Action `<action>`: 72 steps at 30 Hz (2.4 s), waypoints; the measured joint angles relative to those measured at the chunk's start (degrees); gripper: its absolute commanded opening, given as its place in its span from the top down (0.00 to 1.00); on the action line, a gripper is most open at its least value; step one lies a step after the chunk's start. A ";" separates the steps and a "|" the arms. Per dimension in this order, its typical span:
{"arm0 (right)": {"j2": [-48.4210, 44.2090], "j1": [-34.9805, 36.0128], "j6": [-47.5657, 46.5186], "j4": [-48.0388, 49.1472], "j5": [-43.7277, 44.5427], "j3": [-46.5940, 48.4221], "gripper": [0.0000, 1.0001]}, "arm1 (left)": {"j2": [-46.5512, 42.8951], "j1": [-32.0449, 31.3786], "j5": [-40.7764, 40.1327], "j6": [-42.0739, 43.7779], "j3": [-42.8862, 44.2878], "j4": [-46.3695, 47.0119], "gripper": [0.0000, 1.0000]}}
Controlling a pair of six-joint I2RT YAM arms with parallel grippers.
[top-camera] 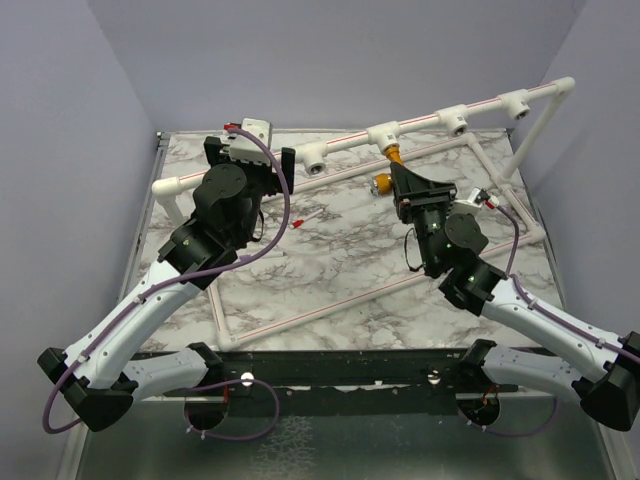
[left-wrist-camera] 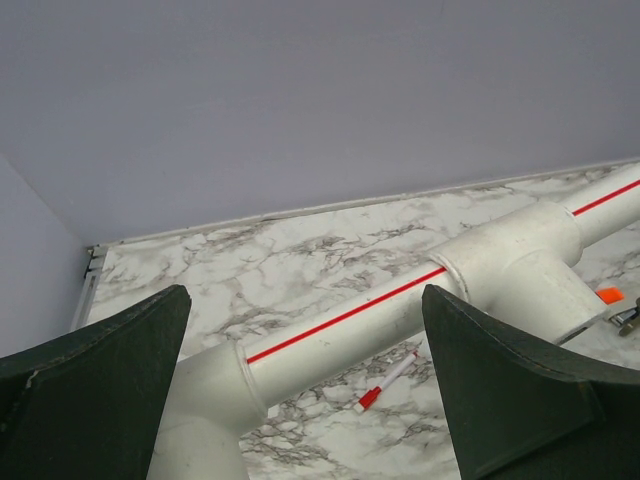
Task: Install the water faucets
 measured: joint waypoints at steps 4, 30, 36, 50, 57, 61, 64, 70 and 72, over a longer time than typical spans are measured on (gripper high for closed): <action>-0.02 -0.07 4.92 0.13 -0.02 -0.26 0.56 | 0.00 0.00 0.00 0.00 0.00 0.02 0.01; -13.25 0.96 -40.35 -11.63 5.25 -0.09 0.17 | 0.50 0.00 -0.31 1.29 0.00 0.04 0.01; -14.53 0.96 -63.73 -10.12 2.99 1.33 0.17 | 0.52 0.00 -0.31 1.29 0.00 0.02 0.01; -10.51 0.96 -111.01 -27.52 -21.49 15.67 0.14 | 0.57 0.00 -0.31 1.29 0.02 0.02 0.01; -6.58 0.98 -130.49 -35.54 -24.48 15.93 0.12 | 0.55 0.00 -0.31 1.31 0.02 0.02 0.01; -4.87 0.98 -138.90 -34.18 -23.65 14.34 0.12 | 0.55 0.00 -0.31 1.31 0.02 0.02 0.01; -4.26 0.98 -143.97 -30.91 -22.84 11.78 0.12 | 0.55 0.00 -0.31 1.31 0.02 0.02 0.01; -0.57 0.98 -152.47 -21.00 -20.28 7.82 0.20 | 0.55 0.00 -0.31 1.31 0.00 0.02 0.01; 0.63 0.98 -154.88 -17.49 -19.65 6.71 0.24 | 0.55 0.00 -0.31 1.31 0.00 0.04 0.01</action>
